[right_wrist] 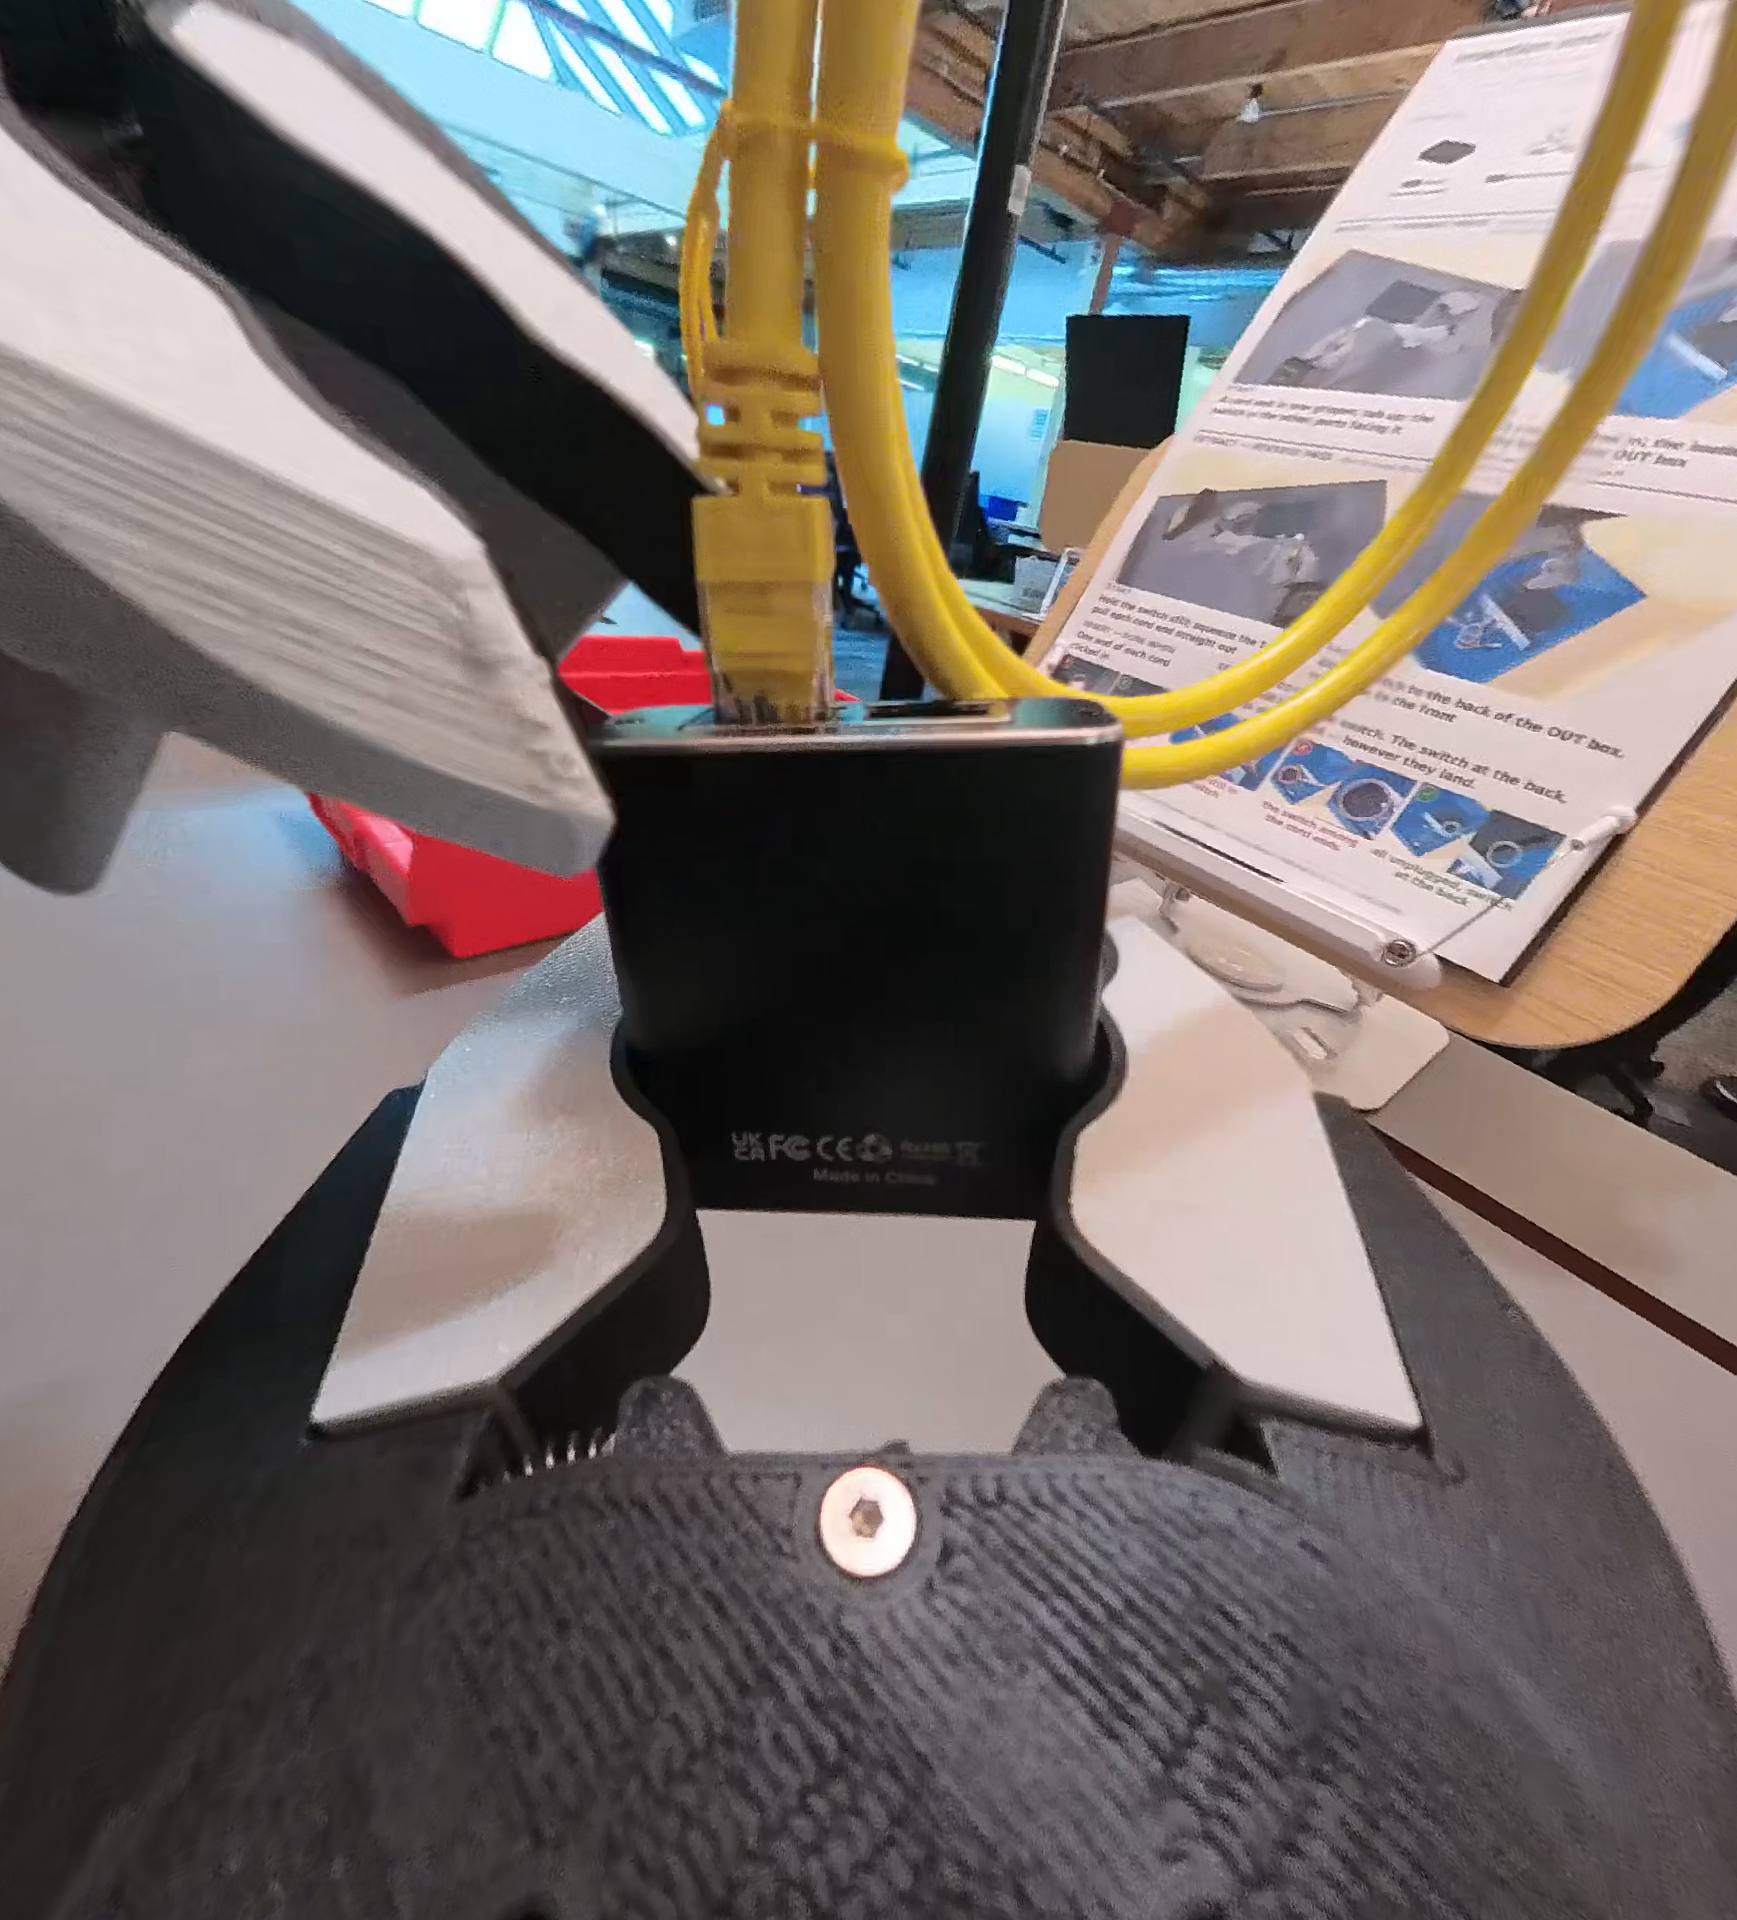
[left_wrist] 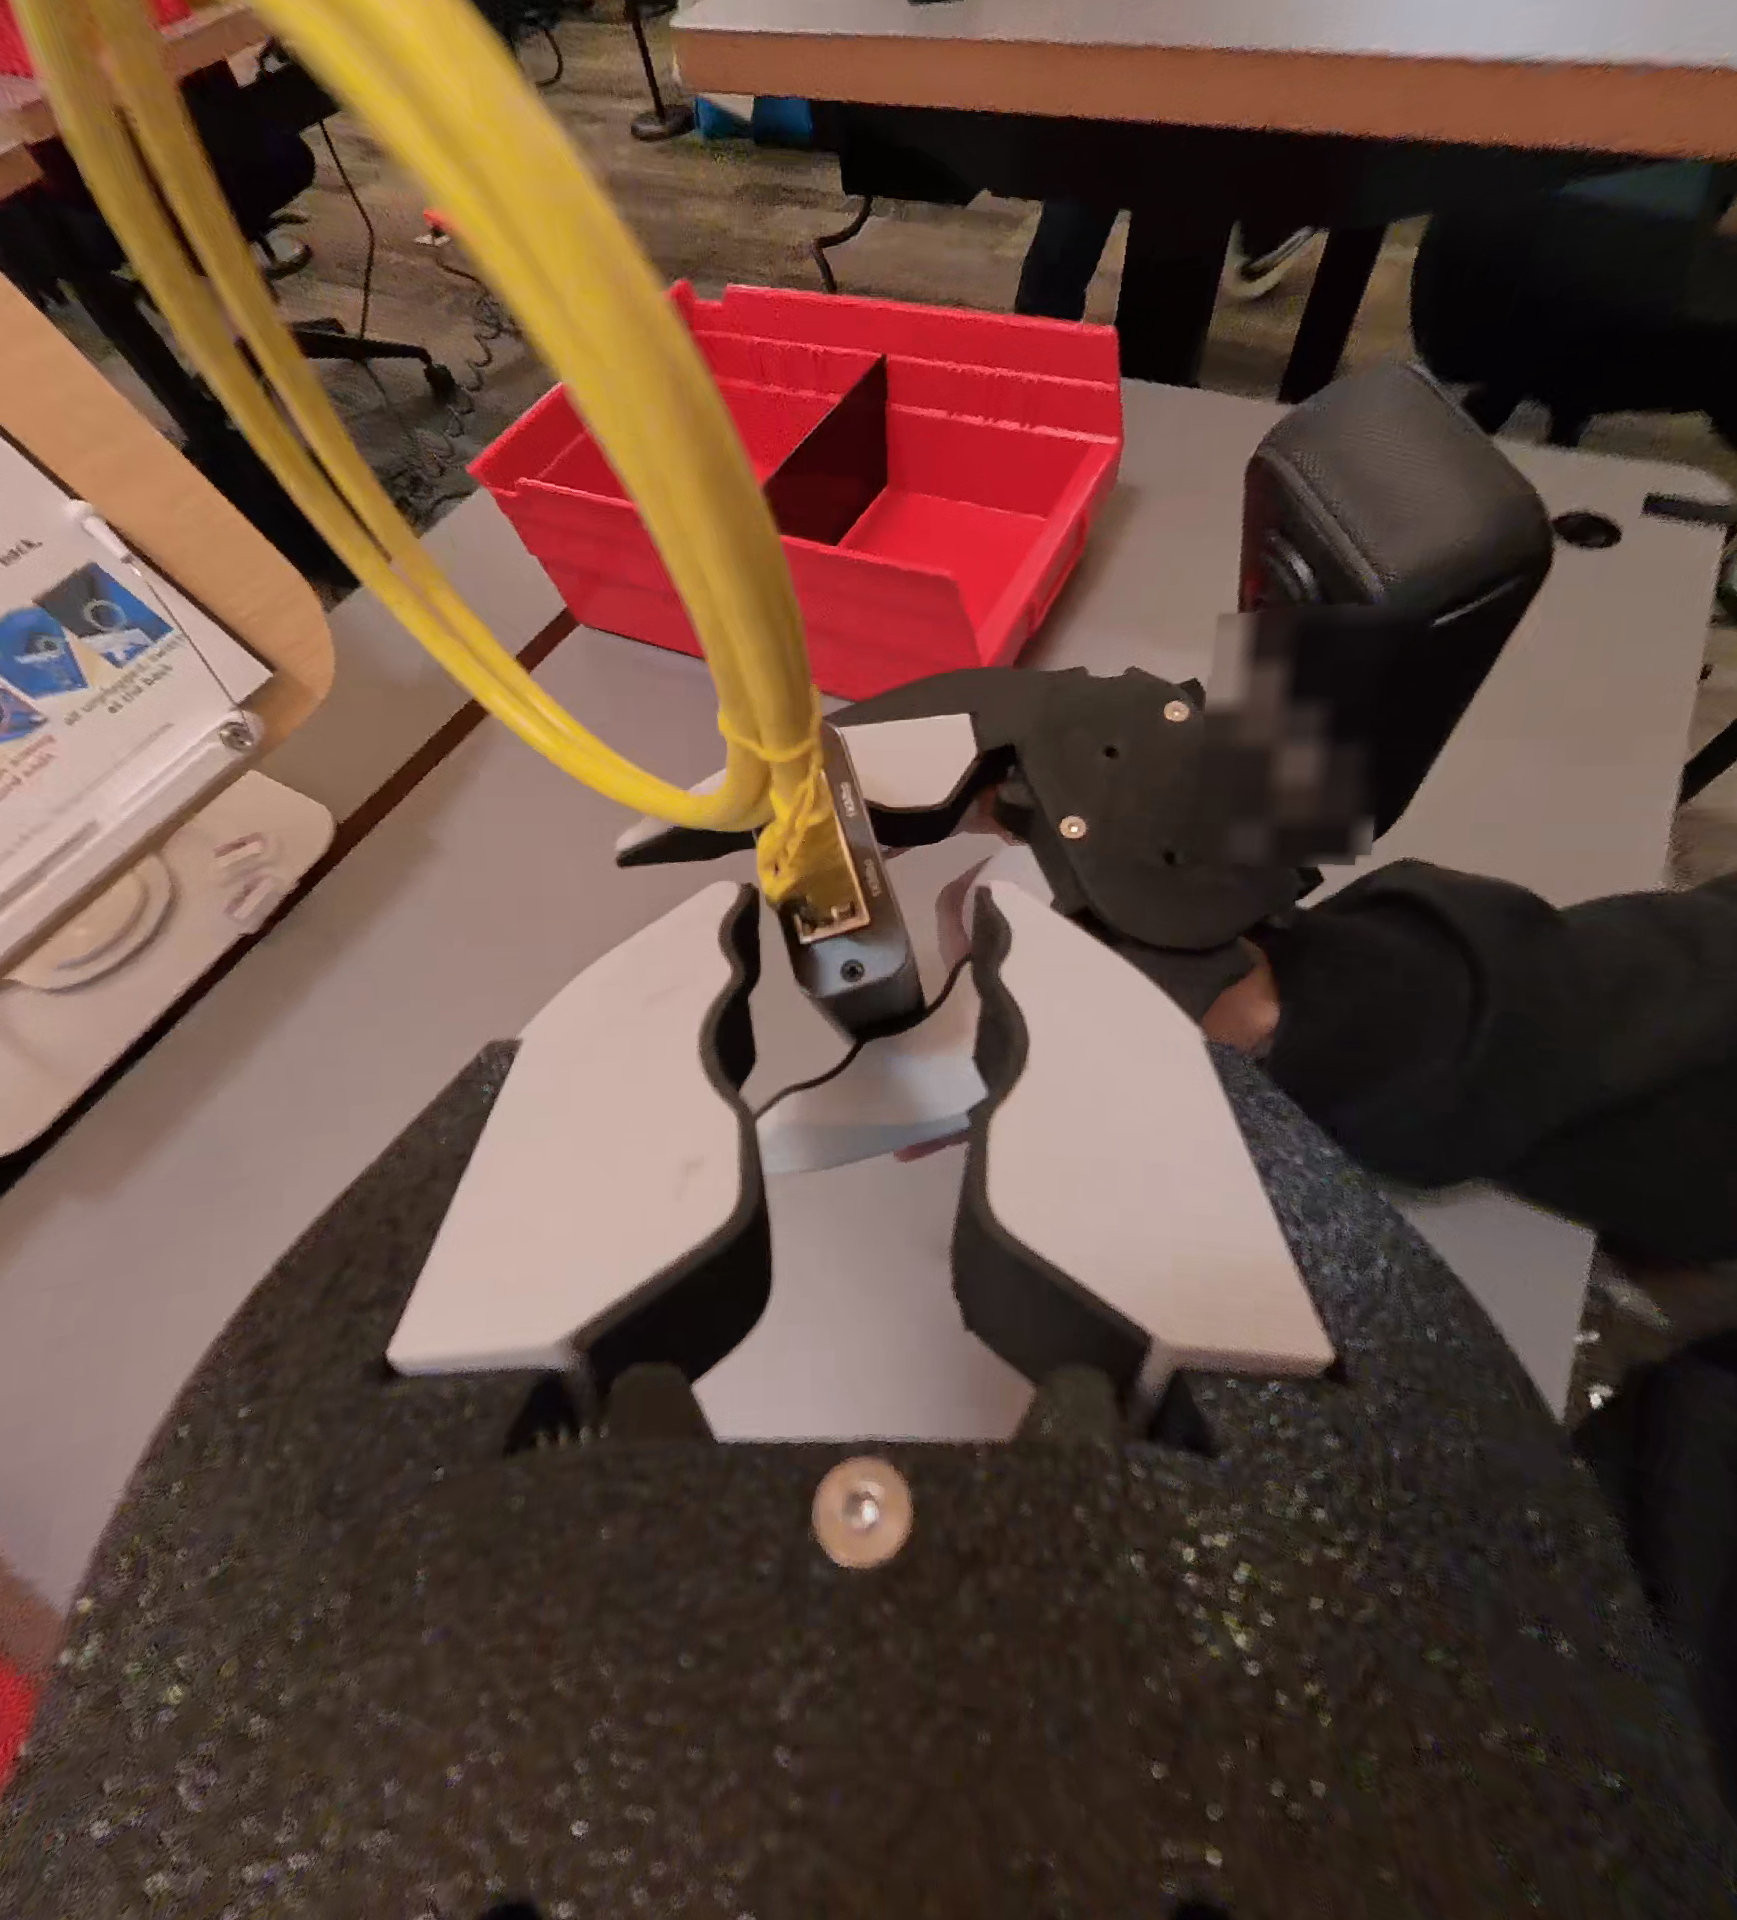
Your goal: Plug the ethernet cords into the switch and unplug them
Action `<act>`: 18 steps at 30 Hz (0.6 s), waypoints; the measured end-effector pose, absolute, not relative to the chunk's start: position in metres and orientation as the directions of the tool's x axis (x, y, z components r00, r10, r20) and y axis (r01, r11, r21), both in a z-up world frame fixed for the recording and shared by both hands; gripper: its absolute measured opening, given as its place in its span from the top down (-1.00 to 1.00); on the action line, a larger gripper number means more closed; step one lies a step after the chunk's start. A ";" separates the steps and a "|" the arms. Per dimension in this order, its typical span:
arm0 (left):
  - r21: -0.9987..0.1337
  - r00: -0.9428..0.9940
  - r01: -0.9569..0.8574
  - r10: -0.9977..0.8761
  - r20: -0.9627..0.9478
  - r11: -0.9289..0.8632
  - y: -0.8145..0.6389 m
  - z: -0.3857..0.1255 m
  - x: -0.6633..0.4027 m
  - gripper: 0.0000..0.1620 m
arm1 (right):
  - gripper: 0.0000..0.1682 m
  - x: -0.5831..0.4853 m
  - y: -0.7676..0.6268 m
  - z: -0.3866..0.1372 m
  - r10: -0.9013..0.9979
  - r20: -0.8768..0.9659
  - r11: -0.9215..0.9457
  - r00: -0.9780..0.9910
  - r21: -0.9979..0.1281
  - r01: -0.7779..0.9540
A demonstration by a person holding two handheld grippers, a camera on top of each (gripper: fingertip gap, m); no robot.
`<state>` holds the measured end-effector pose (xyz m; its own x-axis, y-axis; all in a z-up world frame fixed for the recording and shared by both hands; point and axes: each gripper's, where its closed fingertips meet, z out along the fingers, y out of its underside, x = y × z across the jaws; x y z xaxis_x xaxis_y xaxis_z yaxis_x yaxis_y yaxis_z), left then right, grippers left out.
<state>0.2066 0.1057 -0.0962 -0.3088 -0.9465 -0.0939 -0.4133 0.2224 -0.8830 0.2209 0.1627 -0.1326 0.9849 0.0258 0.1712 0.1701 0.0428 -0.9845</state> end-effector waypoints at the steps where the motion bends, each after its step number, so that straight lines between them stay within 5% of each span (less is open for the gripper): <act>1: -0.875 -0.306 -0.416 -0.944 -0.124 0.250 0.108 -0.094 0.205 0.53 | 0.07 0.219 0.163 -0.133 0.033 0.172 0.044 0.985 -0.984 0.171; 6: -0.789 -0.289 -0.512 -0.933 -0.214 0.340 0.123 -0.088 0.197 0.62 | 0.07 0.225 0.163 -0.135 -0.023 0.224 0.021 0.974 -0.974 0.225; 11: -0.823 -0.332 -0.508 -0.939 -0.083 0.253 0.116 -0.080 0.197 0.72 | 0.08 0.230 0.157 -0.124 -0.081 0.257 0.072 0.963 -0.962 0.263; 18: -0.876 -0.363 -0.483 -0.909 0.206 -0.006 0.119 -0.067 0.200 0.54 | 0.08 0.226 0.155 -0.121 -0.086 0.327 0.064 0.941 -0.941 0.333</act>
